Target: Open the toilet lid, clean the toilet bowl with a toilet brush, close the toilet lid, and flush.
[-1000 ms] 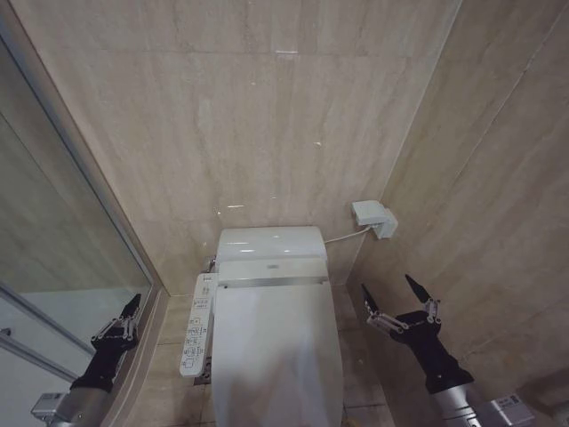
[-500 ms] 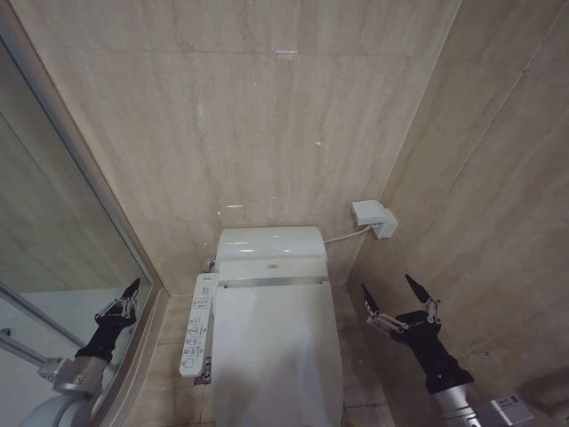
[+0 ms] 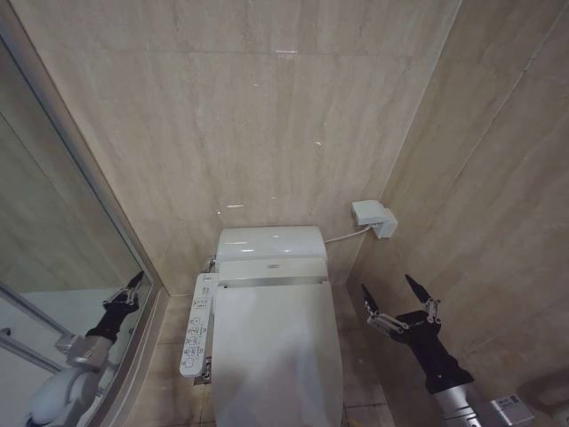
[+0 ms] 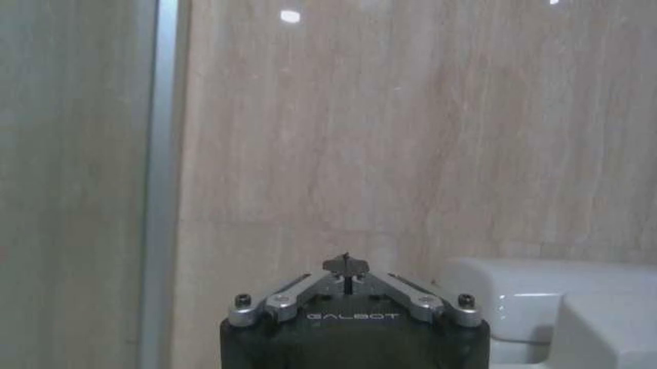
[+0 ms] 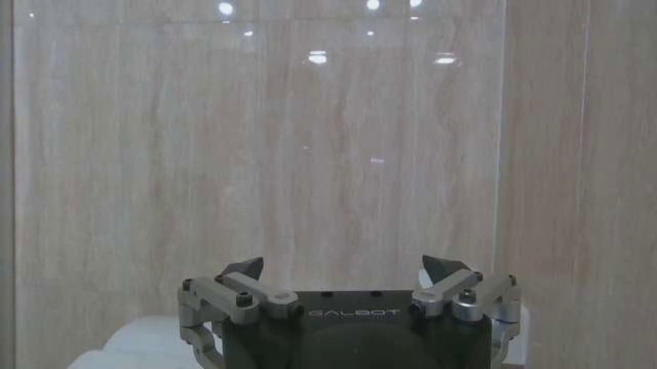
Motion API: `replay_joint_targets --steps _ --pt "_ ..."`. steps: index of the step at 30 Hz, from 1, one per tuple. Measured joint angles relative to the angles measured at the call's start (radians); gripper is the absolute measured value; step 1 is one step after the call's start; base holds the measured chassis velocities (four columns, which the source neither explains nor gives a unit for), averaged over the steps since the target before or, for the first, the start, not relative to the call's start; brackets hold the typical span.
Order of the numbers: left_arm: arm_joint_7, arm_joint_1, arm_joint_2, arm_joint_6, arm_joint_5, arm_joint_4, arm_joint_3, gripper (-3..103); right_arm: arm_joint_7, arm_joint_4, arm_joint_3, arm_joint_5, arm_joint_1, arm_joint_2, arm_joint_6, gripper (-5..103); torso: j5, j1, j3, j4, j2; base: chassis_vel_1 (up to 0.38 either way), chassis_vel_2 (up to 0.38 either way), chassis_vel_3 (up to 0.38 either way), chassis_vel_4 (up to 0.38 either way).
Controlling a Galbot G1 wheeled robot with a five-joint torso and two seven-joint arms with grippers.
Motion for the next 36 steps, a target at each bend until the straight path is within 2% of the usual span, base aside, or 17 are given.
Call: replay_joint_targets --steps 5,11,17,25,32,36 --pt "0.000 -0.052 -0.033 -0.014 0.016 0.043 0.039 0 0.000 0.000 0.000 0.000 0.000 0.000 0.000 100 0.0001 0.000 0.000 0.0000 0.000 0.000 0.000 0.000 0.000" --pt "0.004 -0.088 -0.038 -0.024 0.031 0.072 0.059 0 0.000 0.000 0.000 0.000 0.000 0.000 0.000 100 0.0001 0.000 0.000 0.0000 0.000 0.000 0.000 0.000 0.000" --pt "0.027 -0.120 -0.015 -0.029 0.035 0.103 0.091 0 0.000 0.000 0.000 0.000 0.000 0.000 0.000 100 0.0002 0.000 0.000 0.0001 0.000 0.000 0.000 0.000 0.000" --pt "0.068 -0.234 0.032 -0.041 0.028 0.196 0.183 0 0.000 0.000 0.000 0.000 0.000 0.000 0.000 100 0.0002 0.000 0.000 -0.0001 0.000 0.000 0.000 0.000 0.000" --pt "0.088 -0.310 0.030 -0.058 0.025 0.273 0.250 0 0.000 0.000 0.000 0.000 0.000 0.000 0.000 100 0.0001 0.000 0.000 0.0000 0.000 0.000 0.000 0.000 0.000" --pt "0.120 -0.362 0.029 -0.076 0.028 0.344 0.302 0 0.000 0.000 0.000 0.000 0.000 0.000 0.000 100 0.0000 0.000 0.000 0.0001 0.000 0.000 0.000 0.000 0.000"
